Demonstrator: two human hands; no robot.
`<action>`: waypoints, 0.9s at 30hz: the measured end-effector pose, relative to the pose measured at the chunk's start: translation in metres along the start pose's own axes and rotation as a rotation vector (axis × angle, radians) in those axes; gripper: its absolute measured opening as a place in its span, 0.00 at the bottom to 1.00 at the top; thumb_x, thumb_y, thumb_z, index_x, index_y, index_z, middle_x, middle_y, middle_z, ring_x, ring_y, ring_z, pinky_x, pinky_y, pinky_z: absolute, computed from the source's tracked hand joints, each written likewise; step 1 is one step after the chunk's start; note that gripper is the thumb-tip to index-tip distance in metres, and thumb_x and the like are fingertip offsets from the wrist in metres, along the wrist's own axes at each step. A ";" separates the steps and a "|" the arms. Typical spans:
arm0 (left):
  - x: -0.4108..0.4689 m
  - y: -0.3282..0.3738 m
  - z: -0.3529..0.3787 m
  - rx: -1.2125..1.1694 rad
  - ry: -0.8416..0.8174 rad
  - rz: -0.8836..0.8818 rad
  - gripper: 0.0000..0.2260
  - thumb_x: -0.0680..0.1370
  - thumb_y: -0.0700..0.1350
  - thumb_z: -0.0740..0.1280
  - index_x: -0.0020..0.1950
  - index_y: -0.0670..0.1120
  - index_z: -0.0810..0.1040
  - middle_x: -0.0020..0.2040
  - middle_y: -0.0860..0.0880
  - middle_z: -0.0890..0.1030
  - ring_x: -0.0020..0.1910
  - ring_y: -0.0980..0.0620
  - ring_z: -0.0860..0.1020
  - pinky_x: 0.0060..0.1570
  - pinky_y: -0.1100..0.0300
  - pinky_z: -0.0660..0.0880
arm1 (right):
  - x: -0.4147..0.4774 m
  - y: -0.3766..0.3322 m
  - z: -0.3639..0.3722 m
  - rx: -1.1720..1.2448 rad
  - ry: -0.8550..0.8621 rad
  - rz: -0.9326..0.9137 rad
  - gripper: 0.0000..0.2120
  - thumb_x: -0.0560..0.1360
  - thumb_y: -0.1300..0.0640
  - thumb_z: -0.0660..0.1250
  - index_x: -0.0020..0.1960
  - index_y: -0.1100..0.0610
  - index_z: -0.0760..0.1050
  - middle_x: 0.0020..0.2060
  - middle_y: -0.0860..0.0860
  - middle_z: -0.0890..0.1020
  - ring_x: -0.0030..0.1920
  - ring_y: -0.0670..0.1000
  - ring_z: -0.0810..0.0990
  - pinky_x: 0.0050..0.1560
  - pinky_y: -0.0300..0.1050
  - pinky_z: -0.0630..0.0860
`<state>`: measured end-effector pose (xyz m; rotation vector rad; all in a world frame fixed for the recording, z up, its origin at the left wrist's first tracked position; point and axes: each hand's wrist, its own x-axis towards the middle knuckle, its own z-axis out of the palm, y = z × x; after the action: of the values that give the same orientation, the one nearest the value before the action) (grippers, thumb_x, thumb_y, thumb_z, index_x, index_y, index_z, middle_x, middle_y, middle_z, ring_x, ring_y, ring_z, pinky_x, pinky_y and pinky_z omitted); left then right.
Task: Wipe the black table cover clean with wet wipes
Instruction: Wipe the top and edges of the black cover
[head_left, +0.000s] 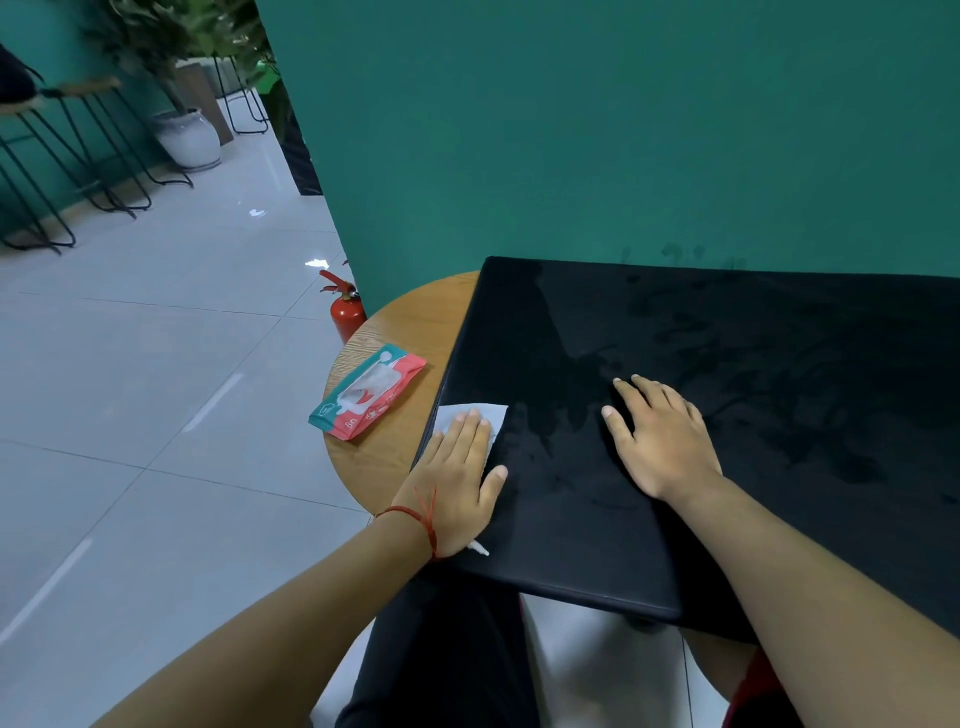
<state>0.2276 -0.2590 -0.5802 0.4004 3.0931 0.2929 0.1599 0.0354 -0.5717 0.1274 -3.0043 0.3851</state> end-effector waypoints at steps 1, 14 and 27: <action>-0.010 -0.001 -0.001 -0.006 -0.009 -0.003 0.38 0.81 0.65 0.34 0.86 0.46 0.45 0.86 0.49 0.44 0.85 0.51 0.40 0.81 0.55 0.36 | 0.000 -0.001 -0.001 0.002 -0.003 0.000 0.31 0.86 0.35 0.45 0.84 0.46 0.60 0.83 0.48 0.62 0.83 0.52 0.56 0.82 0.55 0.54; -0.113 0.008 -0.003 -0.039 -0.133 -0.115 0.31 0.83 0.63 0.33 0.82 0.53 0.28 0.80 0.57 0.25 0.78 0.59 0.25 0.82 0.56 0.35 | -0.001 -0.001 -0.001 -0.002 -0.014 -0.004 0.31 0.85 0.34 0.44 0.83 0.46 0.62 0.83 0.50 0.63 0.83 0.54 0.56 0.82 0.57 0.55; -0.097 0.036 -0.008 -0.085 -0.100 0.055 0.40 0.78 0.69 0.28 0.85 0.48 0.39 0.85 0.53 0.36 0.81 0.61 0.32 0.83 0.53 0.39 | 0.000 -0.001 0.000 -0.021 -0.013 -0.003 0.32 0.85 0.33 0.43 0.84 0.46 0.61 0.83 0.50 0.62 0.83 0.54 0.56 0.82 0.57 0.56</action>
<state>0.3299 -0.2503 -0.5672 0.4825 2.9641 0.3907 0.1596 0.0341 -0.5715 0.1330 -3.0201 0.3533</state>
